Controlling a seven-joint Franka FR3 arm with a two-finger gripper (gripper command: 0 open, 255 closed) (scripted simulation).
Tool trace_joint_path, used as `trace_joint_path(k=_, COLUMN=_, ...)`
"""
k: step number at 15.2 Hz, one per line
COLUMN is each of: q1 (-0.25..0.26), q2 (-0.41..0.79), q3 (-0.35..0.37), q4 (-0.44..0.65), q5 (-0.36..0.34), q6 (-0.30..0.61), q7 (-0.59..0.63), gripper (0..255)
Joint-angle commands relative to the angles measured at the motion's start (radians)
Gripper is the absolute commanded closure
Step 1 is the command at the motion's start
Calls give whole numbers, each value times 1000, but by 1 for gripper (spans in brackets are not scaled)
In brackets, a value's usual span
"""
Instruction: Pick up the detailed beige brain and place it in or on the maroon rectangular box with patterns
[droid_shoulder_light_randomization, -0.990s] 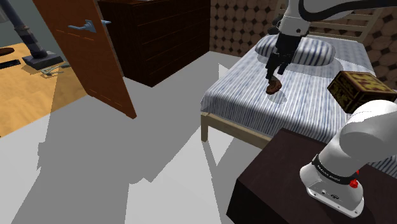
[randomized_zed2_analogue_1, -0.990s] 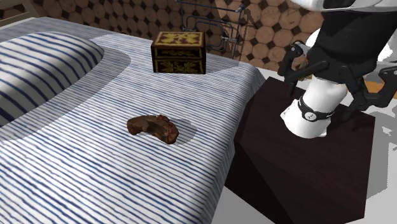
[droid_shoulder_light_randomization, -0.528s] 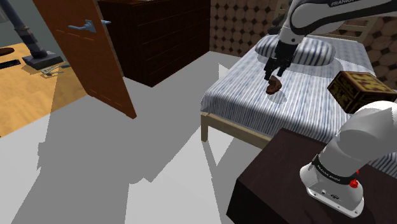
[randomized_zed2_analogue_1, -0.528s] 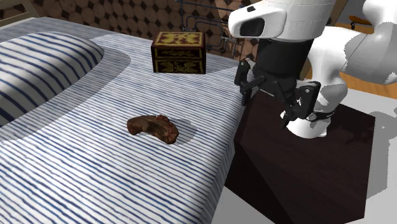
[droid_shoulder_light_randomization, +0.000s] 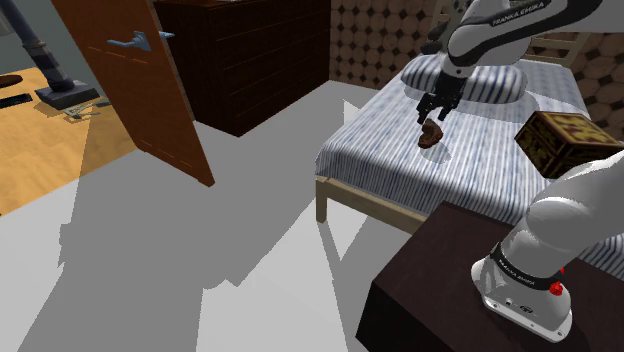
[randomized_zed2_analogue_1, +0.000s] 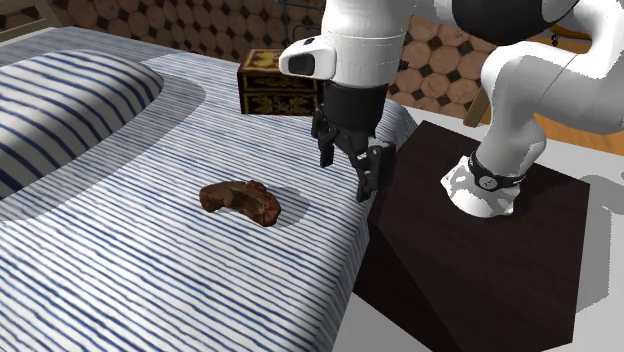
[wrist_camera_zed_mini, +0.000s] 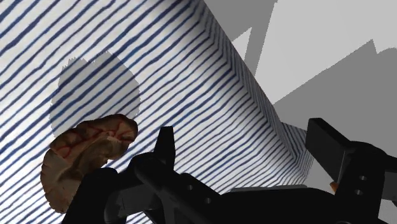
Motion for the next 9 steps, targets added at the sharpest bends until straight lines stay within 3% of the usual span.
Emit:
trace_joint_path(k=1, q1=-10, q2=61, q3=-30, q4=18, q5=12, q6=55, q7=-17, gripper=0)
trace_joint_path(k=9, q1=-42, q2=298, q3=-147, q4=122, q5=132, q6=217, q7=-124, gripper=0)
